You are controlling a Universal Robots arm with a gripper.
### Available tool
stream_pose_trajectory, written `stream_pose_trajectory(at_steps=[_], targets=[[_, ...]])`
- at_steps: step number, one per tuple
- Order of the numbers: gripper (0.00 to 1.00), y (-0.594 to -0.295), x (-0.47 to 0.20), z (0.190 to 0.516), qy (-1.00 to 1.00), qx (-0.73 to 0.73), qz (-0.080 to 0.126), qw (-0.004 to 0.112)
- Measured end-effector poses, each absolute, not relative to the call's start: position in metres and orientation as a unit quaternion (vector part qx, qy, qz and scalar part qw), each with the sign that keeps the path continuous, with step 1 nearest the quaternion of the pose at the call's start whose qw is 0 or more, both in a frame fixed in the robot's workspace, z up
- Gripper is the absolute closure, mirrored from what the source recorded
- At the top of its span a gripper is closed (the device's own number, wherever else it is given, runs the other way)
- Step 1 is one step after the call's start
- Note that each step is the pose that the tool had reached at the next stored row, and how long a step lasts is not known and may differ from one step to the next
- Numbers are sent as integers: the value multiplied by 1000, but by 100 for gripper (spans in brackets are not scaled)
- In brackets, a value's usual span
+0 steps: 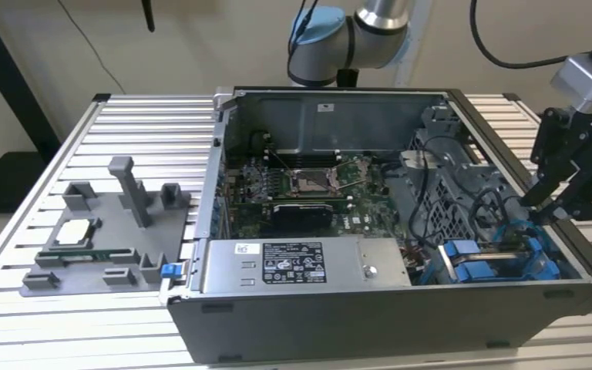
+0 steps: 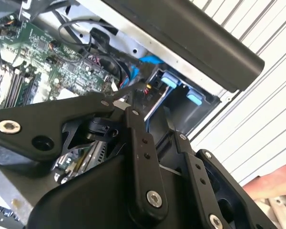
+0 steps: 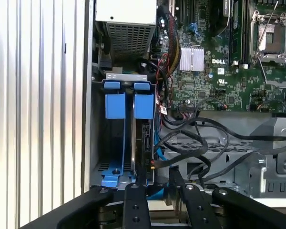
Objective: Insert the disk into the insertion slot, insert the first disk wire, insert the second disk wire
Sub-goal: 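Insert the second disk wire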
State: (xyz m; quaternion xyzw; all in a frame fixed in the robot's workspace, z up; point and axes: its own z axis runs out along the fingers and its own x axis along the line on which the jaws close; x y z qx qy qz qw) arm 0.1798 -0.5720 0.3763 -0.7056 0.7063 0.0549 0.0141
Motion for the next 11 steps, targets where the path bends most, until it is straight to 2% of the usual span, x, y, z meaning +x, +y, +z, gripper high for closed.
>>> stream_pose_trajectory(at_steps=[11], targets=[[0,-563,205,375,707,-705,59,9]])
